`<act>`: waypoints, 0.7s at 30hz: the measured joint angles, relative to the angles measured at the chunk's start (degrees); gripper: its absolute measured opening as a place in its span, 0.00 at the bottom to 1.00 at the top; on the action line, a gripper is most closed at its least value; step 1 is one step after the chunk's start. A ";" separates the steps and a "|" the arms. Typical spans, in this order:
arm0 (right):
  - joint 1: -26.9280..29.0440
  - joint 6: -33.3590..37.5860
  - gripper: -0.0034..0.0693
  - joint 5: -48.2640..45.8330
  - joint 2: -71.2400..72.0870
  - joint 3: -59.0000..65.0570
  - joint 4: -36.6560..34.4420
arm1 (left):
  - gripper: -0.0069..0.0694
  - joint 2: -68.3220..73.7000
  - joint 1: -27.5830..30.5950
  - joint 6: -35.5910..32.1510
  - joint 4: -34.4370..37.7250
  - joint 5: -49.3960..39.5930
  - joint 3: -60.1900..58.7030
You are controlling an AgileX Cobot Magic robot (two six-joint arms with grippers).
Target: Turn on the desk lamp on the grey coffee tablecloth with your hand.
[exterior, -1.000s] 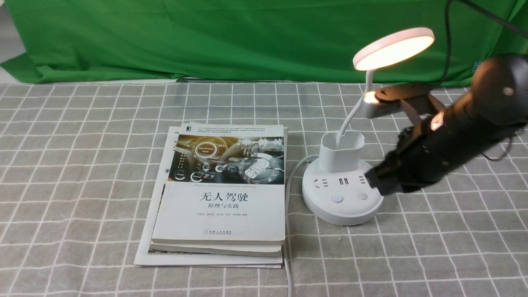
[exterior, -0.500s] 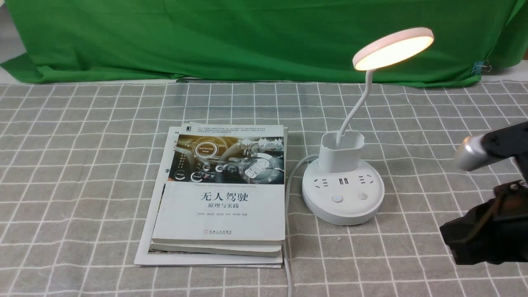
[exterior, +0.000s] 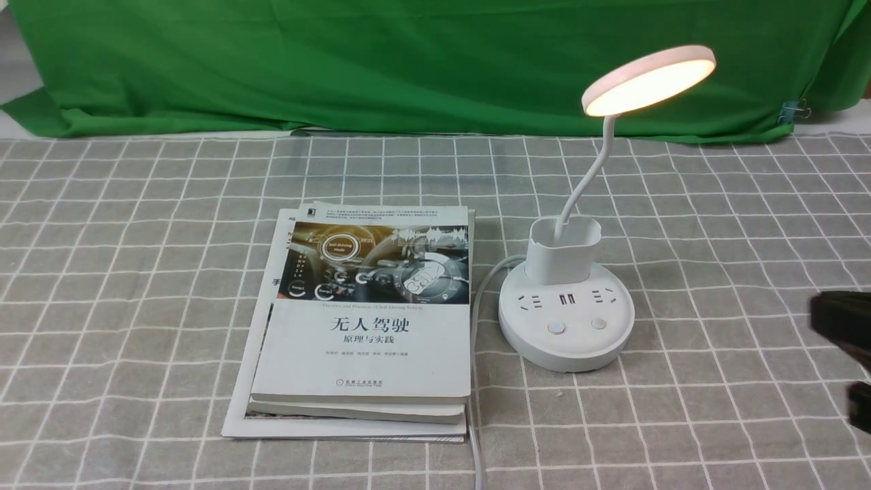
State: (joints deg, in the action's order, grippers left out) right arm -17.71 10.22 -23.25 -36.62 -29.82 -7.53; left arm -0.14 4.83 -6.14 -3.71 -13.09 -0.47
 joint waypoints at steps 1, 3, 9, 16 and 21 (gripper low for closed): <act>1.68 0.00 0.08 1.61 2.62 2.78 0.12 | 0.12 0.00 0.00 0.00 0.00 0.00 0.00; 4.28 0.00 0.08 5.96 8.07 8.44 0.23 | 0.12 0.00 0.00 0.00 0.00 0.00 0.00; 10.81 0.00 0.08 11.17 26.76 24.84 0.39 | 0.12 0.00 0.00 0.00 0.00 0.00 0.00; 12.86 0.00 0.08 11.26 36.27 30.23 0.58 | 0.12 0.00 0.00 0.00 0.00 0.00 0.00; 12.93 0.00 0.08 9.73 36.55 30.23 1.04 | 0.12 0.00 0.00 0.00 0.00 0.01 0.00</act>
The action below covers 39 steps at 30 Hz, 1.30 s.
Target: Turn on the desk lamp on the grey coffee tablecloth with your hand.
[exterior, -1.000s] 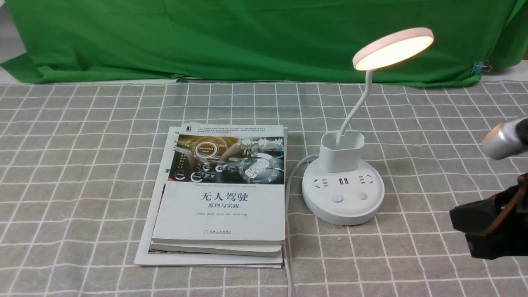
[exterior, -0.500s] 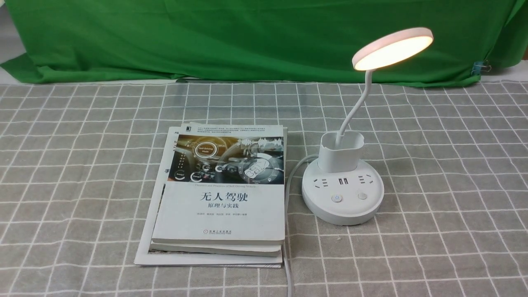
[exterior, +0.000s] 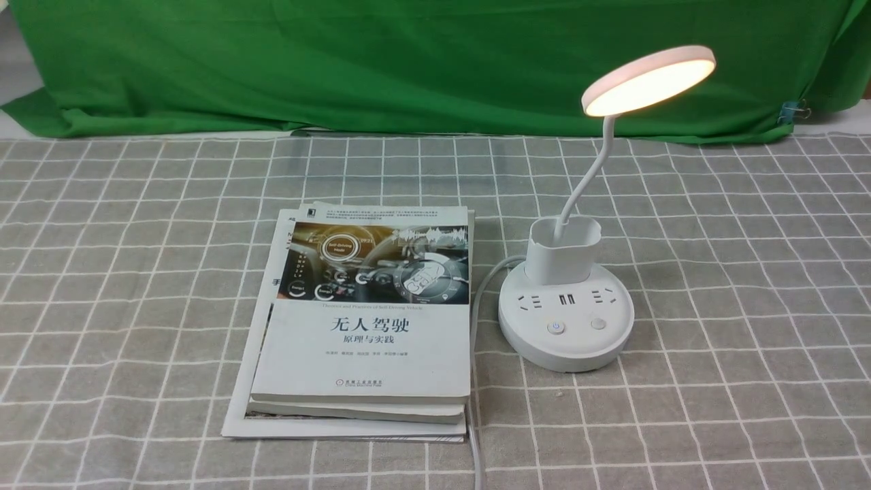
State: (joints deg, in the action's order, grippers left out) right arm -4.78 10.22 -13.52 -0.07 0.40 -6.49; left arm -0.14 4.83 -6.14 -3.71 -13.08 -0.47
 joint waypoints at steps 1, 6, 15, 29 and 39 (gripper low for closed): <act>0.00 0.00 0.08 -0.16 0.00 0.00 0.06 | 0.12 0.00 0.00 0.07 0.00 0.00 0.00; 0.00 0.00 0.09 -0.26 0.00 0.00 0.16 | 0.12 0.00 0.00 0.02 0.00 0.00 0.00; 0.00 0.00 0.10 -0.30 0.00 0.00 0.26 | 0.12 0.00 0.00 0.02 0.00 0.00 0.00; 0.00 0.00 0.14 -0.30 0.00 0.00 0.37 | 0.12 0.00 0.00 -0.05 0.00 0.00 0.00; 0.00 0.00 0.16 -0.34 0.00 0.00 0.37 | 0.12 0.00 0.00 -0.05 0.00 0.00 0.00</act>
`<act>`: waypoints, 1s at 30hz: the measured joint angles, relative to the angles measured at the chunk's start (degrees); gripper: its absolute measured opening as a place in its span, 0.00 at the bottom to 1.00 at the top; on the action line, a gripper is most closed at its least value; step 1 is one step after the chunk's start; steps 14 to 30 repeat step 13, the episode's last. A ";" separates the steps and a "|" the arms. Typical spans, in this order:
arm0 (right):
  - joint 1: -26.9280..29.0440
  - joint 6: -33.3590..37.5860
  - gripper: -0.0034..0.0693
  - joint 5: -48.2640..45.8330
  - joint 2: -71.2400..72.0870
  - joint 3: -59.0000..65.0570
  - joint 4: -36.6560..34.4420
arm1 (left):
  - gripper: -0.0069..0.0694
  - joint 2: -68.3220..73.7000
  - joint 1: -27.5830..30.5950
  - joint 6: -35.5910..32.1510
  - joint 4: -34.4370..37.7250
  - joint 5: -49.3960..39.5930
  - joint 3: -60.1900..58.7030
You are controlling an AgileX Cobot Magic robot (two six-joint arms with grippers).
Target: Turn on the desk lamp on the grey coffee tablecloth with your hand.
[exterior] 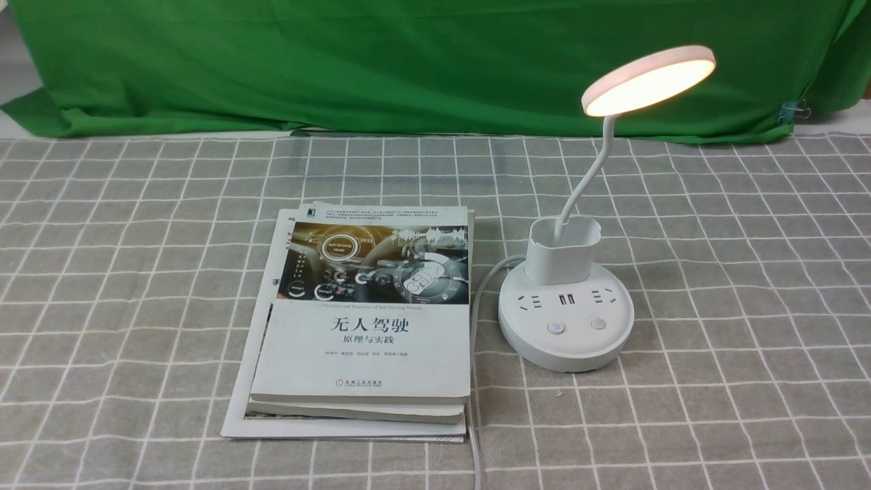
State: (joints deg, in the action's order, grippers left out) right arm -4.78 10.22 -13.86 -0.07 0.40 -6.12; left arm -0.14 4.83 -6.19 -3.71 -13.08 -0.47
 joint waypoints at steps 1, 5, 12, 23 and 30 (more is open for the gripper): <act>0.00 0.00 0.16 0.00 0.00 0.00 0.00 | 0.12 0.00 0.00 0.00 0.00 0.00 0.00; 0.00 0.00 0.17 -0.07 0.00 0.00 0.00 | 0.12 0.00 0.00 0.00 0.00 0.00 0.00; 0.00 0.00 0.18 -0.07 0.00 0.00 0.00 | 0.12 0.00 0.00 0.00 0.00 0.00 0.00; 0.00 0.00 0.18 -0.07 0.00 0.00 0.00 | 0.12 0.00 0.00 0.00 0.00 0.00 0.00; 0.00 0.00 0.18 -0.07 0.00 0.00 0.00 | 0.12 0.00 0.00 0.00 0.00 0.00 0.00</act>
